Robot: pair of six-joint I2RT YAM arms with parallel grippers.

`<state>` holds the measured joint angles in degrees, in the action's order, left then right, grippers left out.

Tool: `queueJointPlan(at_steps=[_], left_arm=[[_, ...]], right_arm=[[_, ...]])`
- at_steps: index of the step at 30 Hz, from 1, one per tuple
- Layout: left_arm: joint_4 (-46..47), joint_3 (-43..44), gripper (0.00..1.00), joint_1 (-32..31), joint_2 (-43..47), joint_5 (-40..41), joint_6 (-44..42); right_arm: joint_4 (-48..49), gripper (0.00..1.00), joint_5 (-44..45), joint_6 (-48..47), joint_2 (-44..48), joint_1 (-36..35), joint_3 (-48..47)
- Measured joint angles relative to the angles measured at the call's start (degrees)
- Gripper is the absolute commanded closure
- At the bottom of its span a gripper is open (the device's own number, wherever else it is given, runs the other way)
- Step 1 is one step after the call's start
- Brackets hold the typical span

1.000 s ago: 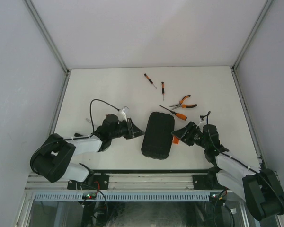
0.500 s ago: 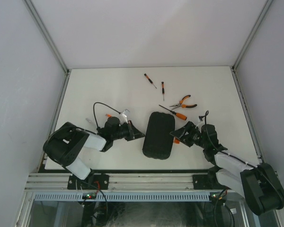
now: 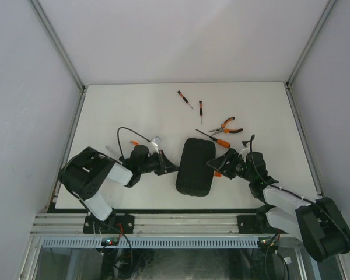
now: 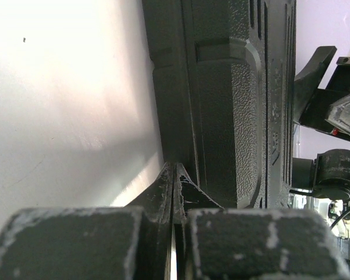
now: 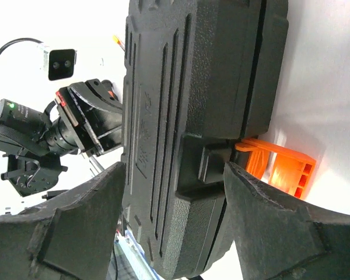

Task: Sort the tools into containers
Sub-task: Open the storage box at the center of the board.

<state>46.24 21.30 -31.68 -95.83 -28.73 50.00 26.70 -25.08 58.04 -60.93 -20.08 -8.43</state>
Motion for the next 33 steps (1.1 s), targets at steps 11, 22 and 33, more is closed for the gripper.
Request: queueJointPlan(at_steps=[11, 22, 33], left_arm=[[1.5, -0.5, 1.0, 0.0, -1.4, -0.2, 0.0], [2.6, -0.9, 1.0, 0.2, -2.5, -0.1, 0.0], [2.5, -0.9, 1.0, 0.1, -2.7, 0.1, 0.0]], right_arm=[[-0.1, 0.33, 0.5, 0.0, -1.2, -0.3, -0.5], [0.3, 0.34, 0.6, 0.1, -4.1, -1.2, -2.3], [-5.4, 0.33, 0.7, 0.0, 4.5, -2.5, -4.5]])
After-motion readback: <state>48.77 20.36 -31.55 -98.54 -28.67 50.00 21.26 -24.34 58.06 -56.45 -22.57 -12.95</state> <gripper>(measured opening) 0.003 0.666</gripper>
